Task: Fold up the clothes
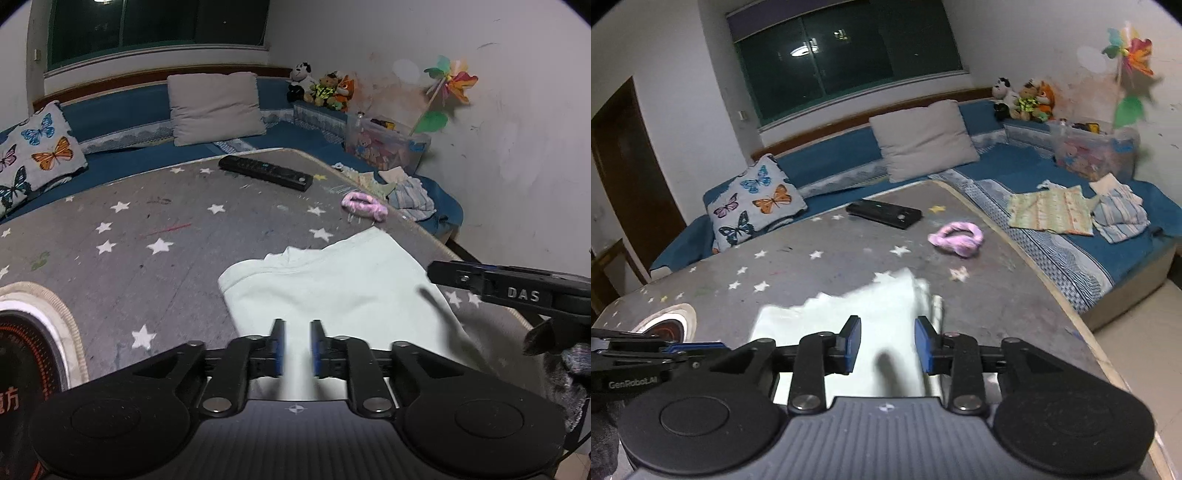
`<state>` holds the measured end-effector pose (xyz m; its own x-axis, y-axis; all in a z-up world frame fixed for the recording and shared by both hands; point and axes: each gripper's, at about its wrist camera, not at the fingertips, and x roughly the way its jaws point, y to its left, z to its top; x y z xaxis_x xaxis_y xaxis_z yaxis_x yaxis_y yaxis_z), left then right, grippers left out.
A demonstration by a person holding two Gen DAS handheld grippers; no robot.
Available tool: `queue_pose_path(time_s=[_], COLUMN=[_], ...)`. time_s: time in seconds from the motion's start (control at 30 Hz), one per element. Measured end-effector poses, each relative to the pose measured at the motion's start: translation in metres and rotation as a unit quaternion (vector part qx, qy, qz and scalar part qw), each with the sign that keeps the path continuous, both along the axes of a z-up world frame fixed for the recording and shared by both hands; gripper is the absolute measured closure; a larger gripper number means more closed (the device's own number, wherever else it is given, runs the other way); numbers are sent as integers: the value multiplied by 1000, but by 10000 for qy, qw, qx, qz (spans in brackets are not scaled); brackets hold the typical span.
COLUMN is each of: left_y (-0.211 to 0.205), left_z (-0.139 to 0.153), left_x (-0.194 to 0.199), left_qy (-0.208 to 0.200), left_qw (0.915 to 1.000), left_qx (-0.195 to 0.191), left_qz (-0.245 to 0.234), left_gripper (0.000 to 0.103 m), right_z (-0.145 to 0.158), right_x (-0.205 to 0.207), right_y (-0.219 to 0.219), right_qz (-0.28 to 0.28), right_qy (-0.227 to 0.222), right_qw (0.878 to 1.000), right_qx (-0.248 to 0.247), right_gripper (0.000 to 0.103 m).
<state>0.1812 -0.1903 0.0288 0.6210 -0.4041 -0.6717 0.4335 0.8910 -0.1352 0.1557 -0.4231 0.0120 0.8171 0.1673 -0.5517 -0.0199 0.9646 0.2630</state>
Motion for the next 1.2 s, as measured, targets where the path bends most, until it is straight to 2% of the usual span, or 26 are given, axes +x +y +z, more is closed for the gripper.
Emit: queue_pose_path(time_s=[0.03,0.27,0.3,0.4,0.43,0.6,0.73,0.8,0.9,0.97,1.03,1.2], left_y=[1,1,1,0,1,6,10,13,17,20,22,24], left_z=[0,-3,-5,-9,-10,-13,-13,-12,-12,-12,-13,-17], left_x=[-2,-20,-24,-37,-40,-59,-73,-79,-86,-91,-97,-109], left_qy=[-4,50,69,88,83,83,44,10,-21,-39,-32,-12], left_qw=[10000,9999,9998,9996,9996,9995,9995,9995,9995,9995,9995,9994], left_qx=[1,65,84,184,206,279,305,315,328,313,297,342], left_qz=[13,-151,-176,-183,-179,-133,-76,-42,9,32,37,64], left_gripper=[74,74,72,55,54,41,25,19,11,7,0,0], right_z=[-1,-6,-7,-14,-17,-23,-23,-23,-24,-24,-25,-26], right_x=[-2,-26,-30,-39,-42,-61,-79,-86,-98,-107,-115,-129], right_y=[0,15,17,25,27,37,45,49,53,55,55,55], right_qz=[10,364,414,564,602,692,743,753,743,703,651,522], right_qy=[4,-47,-36,87,149,189,141,117,75,45,32,44], right_qw=[10000,9993,9991,9983,9979,9969,9962,9958,9954,9954,9958,9973], right_qx=[-28,-111,-114,-128,-162,-336,-438,-502,-606,-653,-638,-518], right_gripper=[71,71,71,69,68,48,38,28,24,17,16,10])
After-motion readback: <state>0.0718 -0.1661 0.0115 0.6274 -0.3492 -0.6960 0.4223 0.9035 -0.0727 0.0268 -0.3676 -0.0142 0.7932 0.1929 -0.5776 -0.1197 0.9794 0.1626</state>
